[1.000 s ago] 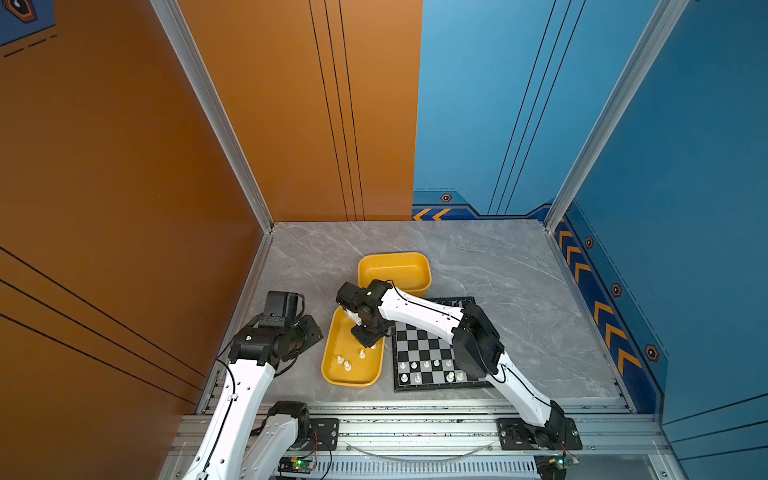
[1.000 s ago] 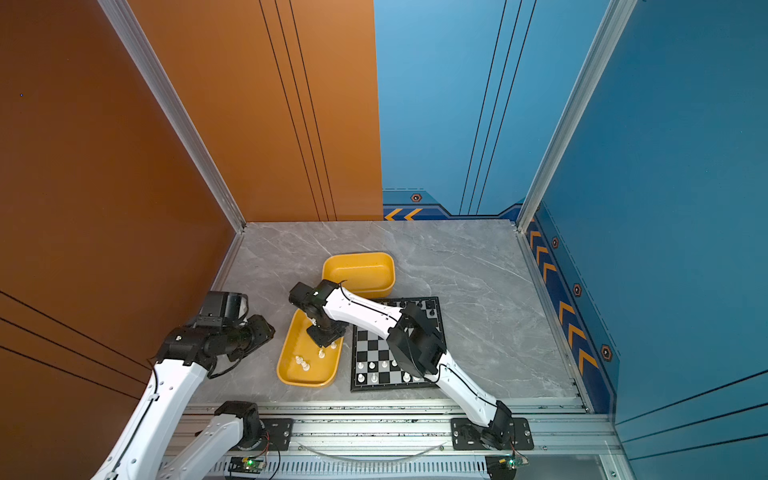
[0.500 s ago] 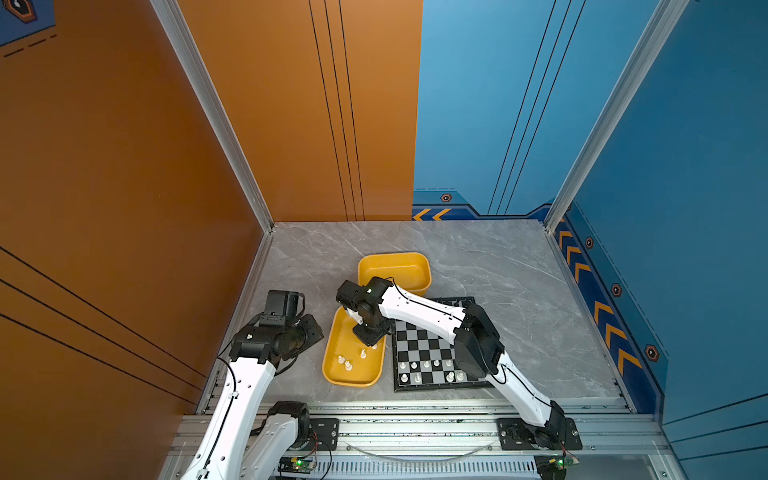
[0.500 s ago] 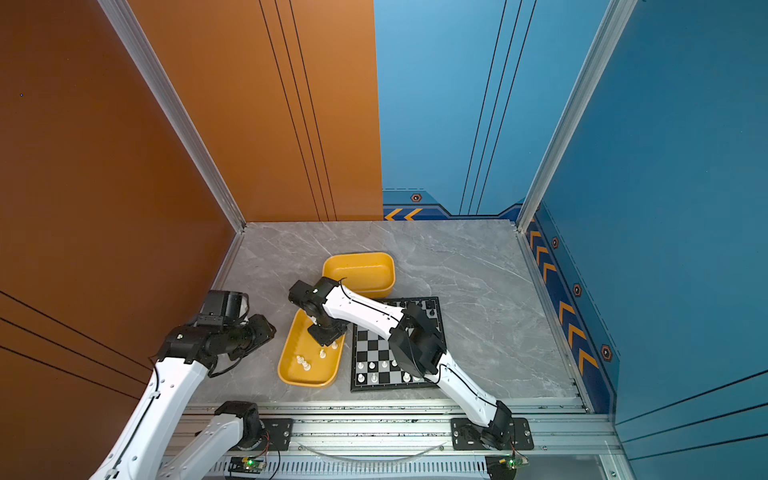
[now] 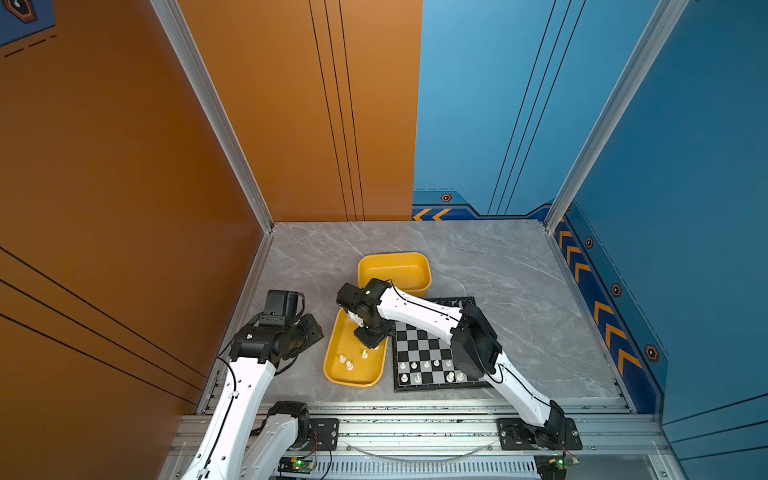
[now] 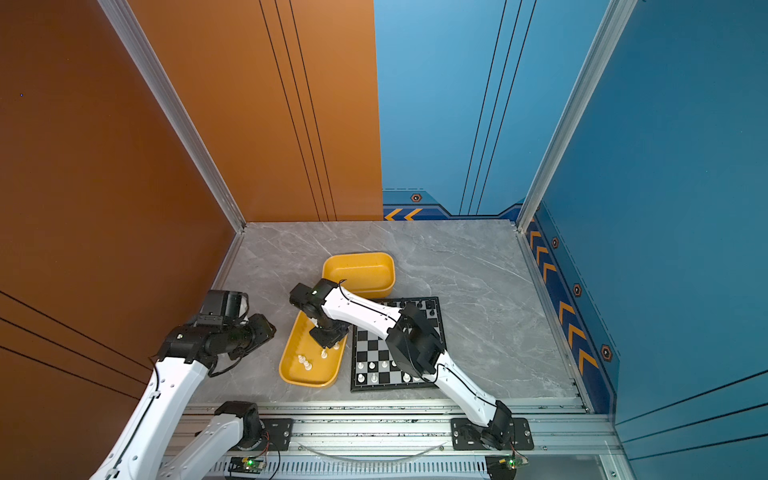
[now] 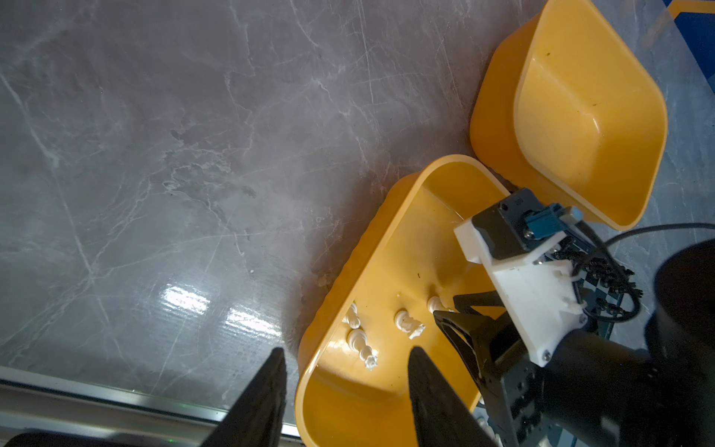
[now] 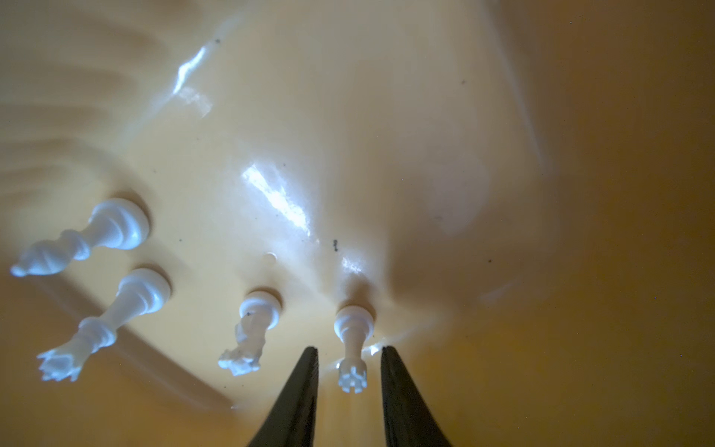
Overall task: Set up the chess pieces on the board
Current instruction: 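Close the right gripper on the white piece nearest its fingers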
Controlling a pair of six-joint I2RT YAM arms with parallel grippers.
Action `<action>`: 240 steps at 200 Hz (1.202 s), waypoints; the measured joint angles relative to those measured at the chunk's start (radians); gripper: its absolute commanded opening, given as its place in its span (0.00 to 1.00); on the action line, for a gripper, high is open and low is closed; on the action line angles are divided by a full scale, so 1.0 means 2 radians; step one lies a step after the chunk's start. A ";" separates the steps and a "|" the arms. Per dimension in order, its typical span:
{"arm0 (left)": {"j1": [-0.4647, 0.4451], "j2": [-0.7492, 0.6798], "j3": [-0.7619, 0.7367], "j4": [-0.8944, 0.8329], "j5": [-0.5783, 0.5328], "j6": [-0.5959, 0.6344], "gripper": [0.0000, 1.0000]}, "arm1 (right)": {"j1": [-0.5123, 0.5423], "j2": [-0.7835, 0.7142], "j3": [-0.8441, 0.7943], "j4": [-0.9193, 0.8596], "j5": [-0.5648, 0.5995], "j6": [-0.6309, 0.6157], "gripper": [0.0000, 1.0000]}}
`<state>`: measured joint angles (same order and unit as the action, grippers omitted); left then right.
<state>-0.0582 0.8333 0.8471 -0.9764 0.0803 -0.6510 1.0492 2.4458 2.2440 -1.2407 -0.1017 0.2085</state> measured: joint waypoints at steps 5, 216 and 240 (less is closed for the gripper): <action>0.000 0.000 0.000 0.000 0.000 0.000 0.52 | 0.000 0.001 0.000 0.000 0.000 0.000 0.31; 0.004 0.027 0.000 0.022 0.002 0.011 0.52 | -0.003 0.003 0.002 -0.010 0.000 -0.001 0.23; 0.006 0.031 0.000 0.022 0.004 0.013 0.52 | -0.004 0.003 0.004 -0.014 0.000 0.000 0.23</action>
<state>-0.0452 0.8944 0.8471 -0.9318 0.0879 -0.6250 1.0405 2.4523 2.2528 -1.2690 -0.1009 0.2085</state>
